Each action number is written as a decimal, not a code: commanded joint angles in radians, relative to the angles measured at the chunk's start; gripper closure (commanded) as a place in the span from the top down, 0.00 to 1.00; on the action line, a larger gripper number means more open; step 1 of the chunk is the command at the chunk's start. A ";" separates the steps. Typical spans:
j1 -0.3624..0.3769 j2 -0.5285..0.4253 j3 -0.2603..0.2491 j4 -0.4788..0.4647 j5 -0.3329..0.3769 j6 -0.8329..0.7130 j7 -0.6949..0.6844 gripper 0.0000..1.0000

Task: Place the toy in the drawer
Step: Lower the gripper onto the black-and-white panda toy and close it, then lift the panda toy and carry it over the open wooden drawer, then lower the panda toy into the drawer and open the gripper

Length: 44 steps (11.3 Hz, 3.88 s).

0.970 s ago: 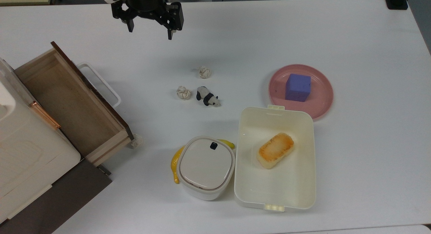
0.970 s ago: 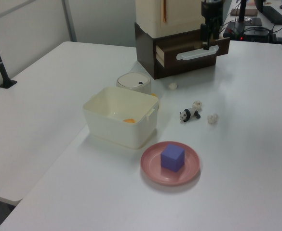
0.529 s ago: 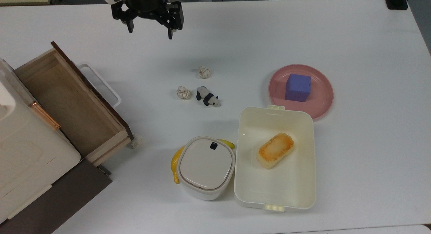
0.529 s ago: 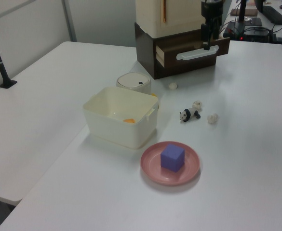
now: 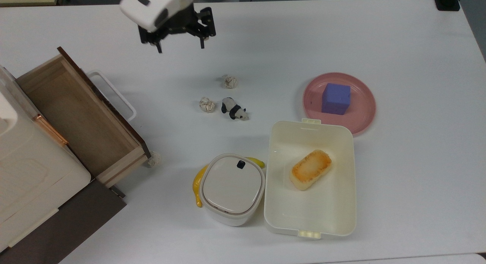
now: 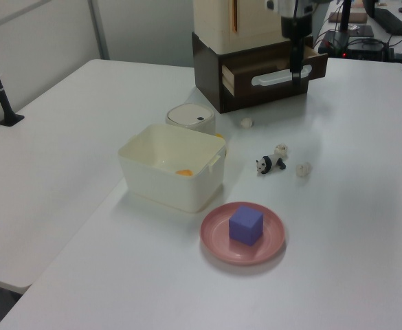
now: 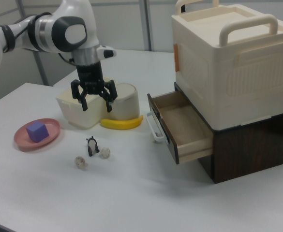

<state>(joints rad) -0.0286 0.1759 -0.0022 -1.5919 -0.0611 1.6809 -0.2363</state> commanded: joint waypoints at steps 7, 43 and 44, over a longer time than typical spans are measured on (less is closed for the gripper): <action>0.260 0.214 -0.097 -0.080 -0.005 0.227 -0.149 0.80; 0.167 -0.059 -0.328 0.112 0.123 -0.088 0.065 1.00; 0.139 -0.105 -0.243 0.072 0.075 -0.104 0.168 1.00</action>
<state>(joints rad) 0.1561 0.1917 -0.3968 -1.4238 0.0998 1.6412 -0.2655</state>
